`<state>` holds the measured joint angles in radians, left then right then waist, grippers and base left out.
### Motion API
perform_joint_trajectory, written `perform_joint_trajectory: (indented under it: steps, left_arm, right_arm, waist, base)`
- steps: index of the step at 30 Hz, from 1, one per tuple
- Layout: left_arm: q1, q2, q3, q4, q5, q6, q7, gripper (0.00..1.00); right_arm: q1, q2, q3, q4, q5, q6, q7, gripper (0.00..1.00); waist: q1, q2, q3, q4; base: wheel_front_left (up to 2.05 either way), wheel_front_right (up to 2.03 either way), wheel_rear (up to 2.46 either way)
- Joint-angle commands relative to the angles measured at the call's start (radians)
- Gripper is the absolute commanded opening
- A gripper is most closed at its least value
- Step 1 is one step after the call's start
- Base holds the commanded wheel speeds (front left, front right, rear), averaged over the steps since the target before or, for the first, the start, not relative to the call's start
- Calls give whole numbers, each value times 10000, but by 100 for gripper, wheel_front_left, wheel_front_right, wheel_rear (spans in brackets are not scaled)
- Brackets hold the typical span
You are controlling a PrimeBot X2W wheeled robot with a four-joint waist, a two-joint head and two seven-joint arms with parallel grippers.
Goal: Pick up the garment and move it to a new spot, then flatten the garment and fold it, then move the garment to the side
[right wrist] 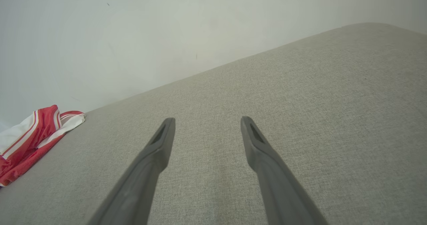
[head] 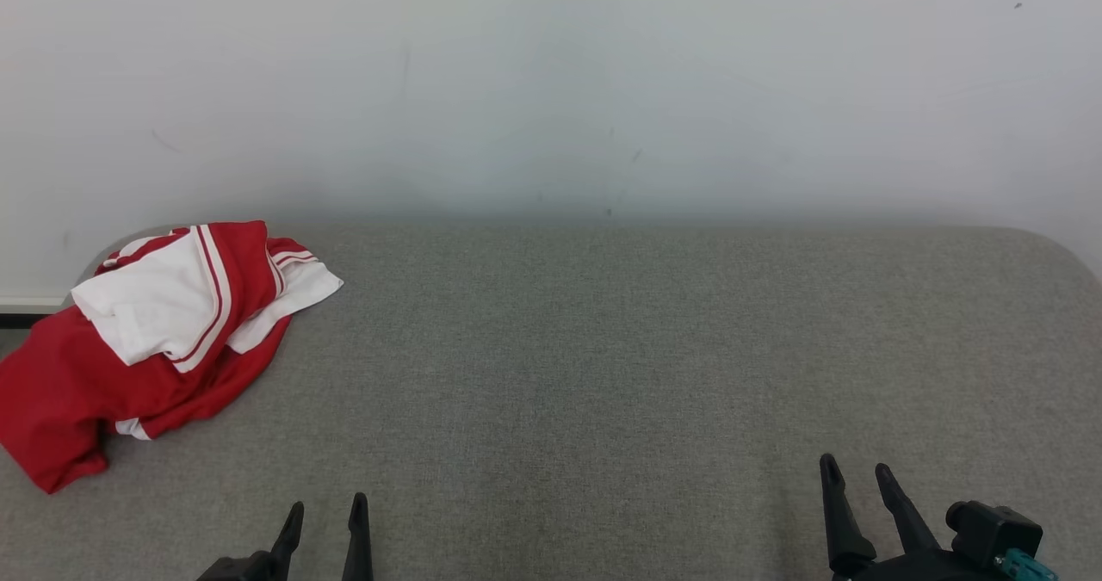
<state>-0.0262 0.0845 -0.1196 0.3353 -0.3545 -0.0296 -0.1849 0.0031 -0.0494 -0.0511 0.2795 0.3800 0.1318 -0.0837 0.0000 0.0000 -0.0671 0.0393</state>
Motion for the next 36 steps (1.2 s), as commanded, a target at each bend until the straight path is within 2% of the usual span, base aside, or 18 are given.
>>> perform_joint_trajectory:
  steps: [1, 25, 36]
  left_arm:
    - [-225, 18, -19, 110, 126, -75, -129, 100]
    - [-527, 44, -400, 700, 1226, 17, -643, 100]
    - [-535, 50, -457, 828, 1367, 75, -801, 100]
  right_arm:
    - [75, -11, 6, -86, -260, -16, 16, 100]
    - [374, -13, -161, -273, -1826, -19, 194, 100]
    - [440, -15, -218, -285, -2129, -21, 205, 100]
  waist:
    - [0, 0, -9, 16]
    - [0, 0, -159, 163]
    - [0, 0, -194, 164]
  base:
    - [0, 0, 0]
    - [0, 0, 0]
    - [0, 0, 0]
